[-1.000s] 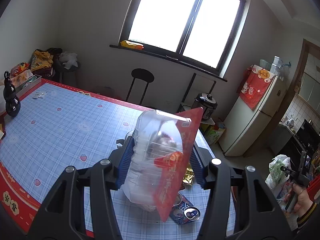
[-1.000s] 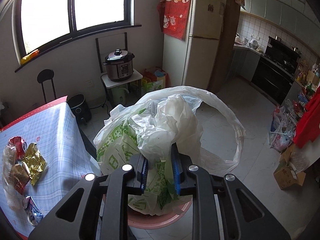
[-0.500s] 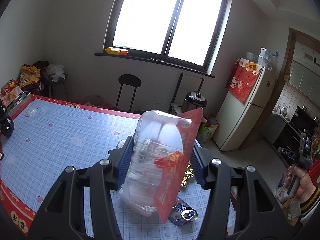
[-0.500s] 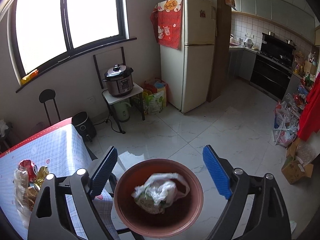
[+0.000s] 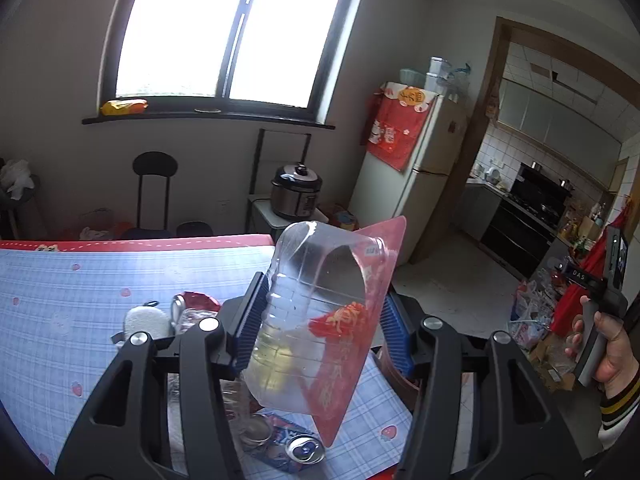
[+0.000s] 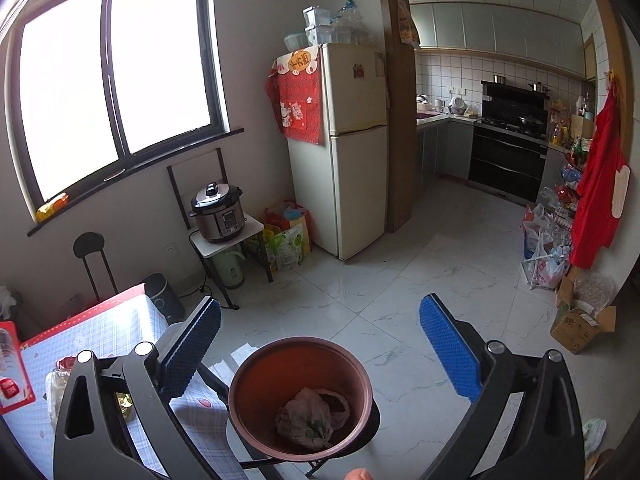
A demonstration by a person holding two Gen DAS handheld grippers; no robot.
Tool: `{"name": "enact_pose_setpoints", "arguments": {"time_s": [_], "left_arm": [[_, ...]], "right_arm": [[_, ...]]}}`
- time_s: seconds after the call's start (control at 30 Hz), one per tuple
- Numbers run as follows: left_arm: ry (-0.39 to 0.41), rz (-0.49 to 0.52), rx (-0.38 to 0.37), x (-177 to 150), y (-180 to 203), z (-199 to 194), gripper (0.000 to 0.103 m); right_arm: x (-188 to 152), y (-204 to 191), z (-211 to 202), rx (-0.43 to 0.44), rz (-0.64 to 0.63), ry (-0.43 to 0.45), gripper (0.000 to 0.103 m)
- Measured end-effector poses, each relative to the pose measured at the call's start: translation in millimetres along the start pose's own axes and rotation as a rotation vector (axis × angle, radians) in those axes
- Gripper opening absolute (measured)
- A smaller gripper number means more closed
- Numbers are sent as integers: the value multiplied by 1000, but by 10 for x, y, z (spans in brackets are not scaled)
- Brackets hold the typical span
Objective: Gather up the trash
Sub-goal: 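Lower the clear plastic box into the bucket and open the left tool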
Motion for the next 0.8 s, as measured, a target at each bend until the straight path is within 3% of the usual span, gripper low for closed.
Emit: {"name": "enact_pose_setpoints", "arguments": {"time_s": [0.37,0.6,0.63,0.73,0.8], "left_arm": [[-110,96,-308,77,1503,1412,55],[-122,116,-402,171,2345,1970,57],[-120,123,-408,197,2431,2016,60],[-77,152,-405,279,2585,2054,96],[-42,175,-389,340,2578,1999,96]], "right_arm": [[-170,901,-410,-150,16,-1,98],[-164,1424,-563,-244,49,10,98],[-169,1486,-580,-251,56,13,98],[-168,1581,-569,-259,67,12,98],[-178,1584,-559,-252,71,11,98]]}}
Point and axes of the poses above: each gripper's, at about its wrist camera, not at the fingertips, and z roughly the way its jaws point, y to its right, x to its top, the point moved 3 cm from there along z, roughly the way its jaws point, and after that the axes turned 6 degrees about -y, right-handed, at the moved point
